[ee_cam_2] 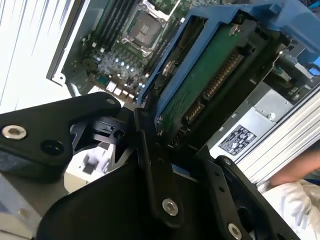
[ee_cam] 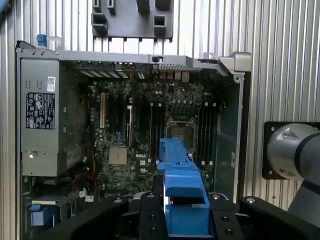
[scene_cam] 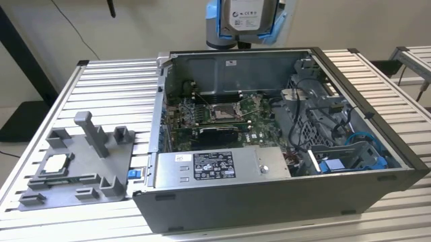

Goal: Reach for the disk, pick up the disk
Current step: 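Pick up the disk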

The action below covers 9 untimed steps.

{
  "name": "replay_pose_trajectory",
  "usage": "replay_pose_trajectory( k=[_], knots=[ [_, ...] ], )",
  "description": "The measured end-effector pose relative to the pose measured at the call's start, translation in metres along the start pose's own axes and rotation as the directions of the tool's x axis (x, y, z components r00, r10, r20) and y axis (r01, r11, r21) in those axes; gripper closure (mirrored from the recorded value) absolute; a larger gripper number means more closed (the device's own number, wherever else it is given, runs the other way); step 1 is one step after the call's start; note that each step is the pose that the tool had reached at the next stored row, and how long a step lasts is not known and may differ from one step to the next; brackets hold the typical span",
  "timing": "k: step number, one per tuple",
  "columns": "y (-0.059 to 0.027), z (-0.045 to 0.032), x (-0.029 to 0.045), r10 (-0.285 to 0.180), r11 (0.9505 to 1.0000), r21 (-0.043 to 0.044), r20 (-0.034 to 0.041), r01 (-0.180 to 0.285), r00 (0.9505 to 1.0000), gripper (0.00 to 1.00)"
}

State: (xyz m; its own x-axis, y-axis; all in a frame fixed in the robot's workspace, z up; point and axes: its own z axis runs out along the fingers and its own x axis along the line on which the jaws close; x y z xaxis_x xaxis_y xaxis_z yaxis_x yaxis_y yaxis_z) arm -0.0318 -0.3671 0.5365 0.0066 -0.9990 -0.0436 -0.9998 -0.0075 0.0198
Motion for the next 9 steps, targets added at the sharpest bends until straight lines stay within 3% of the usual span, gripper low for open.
replay_pose_trajectory(
  k=[9],
  knots=[
    [-0.0410,-0.0006,0.0002,0.000,1.0000,-0.0003,0.0001,0.000,1.0000,1.00]
  ],
)
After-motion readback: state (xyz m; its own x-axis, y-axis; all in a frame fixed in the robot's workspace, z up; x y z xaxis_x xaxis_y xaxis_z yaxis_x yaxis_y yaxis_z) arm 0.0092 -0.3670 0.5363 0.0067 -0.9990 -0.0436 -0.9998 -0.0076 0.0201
